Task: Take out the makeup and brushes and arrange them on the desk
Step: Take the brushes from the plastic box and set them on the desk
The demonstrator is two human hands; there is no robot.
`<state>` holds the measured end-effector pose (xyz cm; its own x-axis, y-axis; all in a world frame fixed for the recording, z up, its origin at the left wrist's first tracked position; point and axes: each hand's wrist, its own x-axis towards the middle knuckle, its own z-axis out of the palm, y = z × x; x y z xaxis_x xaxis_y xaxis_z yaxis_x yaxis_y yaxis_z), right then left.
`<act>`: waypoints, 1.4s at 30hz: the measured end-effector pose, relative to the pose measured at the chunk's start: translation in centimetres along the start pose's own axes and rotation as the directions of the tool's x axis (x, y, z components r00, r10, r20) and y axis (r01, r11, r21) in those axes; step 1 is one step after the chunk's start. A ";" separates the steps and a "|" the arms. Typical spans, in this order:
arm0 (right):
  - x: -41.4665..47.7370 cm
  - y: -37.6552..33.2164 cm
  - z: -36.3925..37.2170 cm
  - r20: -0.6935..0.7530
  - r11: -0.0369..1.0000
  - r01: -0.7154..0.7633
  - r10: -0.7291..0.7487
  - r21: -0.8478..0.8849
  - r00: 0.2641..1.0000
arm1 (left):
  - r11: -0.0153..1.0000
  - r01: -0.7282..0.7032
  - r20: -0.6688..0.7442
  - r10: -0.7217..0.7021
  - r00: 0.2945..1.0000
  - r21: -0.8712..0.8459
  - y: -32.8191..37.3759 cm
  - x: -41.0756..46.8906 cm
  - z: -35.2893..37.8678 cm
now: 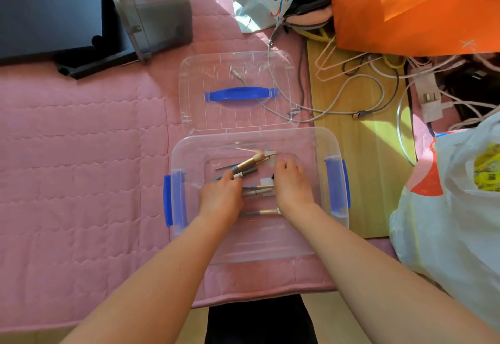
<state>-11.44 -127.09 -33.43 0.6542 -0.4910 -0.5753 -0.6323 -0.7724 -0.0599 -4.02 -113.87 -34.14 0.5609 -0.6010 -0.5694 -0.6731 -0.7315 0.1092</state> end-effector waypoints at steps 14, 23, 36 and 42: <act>-0.5 -0.7 -0.4 -0.002 0.991 0.055 -0.055 0.124 0.998 | 0.992 0.055 0.043 -0.050 0.998 -0.117 0.6 -1.9 -1.7; 0.6 -1.5 -1.9 0.034 0.893 0.391 -0.408 0.225 0.912 | 0.944 0.229 0.058 -0.222 0.973 -0.235 0.5 -5.4 -2.5; 2.1 -3.9 -1.2 0.127 0.859 0.475 -0.458 -0.194 0.880 | 0.977 0.140 0.072 -0.130 0.989 -0.158 1.2 -4.9 -2.4; 2.4 -4.0 -1.5 0.111 0.884 0.446 -0.434 -0.139 0.894 | 0.974 0.120 0.047 -0.113 0.993 -0.191 0.5 -4.8 -2.2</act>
<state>-6.76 -125.79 -33.37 0.8131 -0.0589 -0.5792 -0.2094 -0.9579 -0.1965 -5.97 -112.07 -29.56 0.6100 -0.4990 -0.6156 -0.4964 -0.8462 0.1940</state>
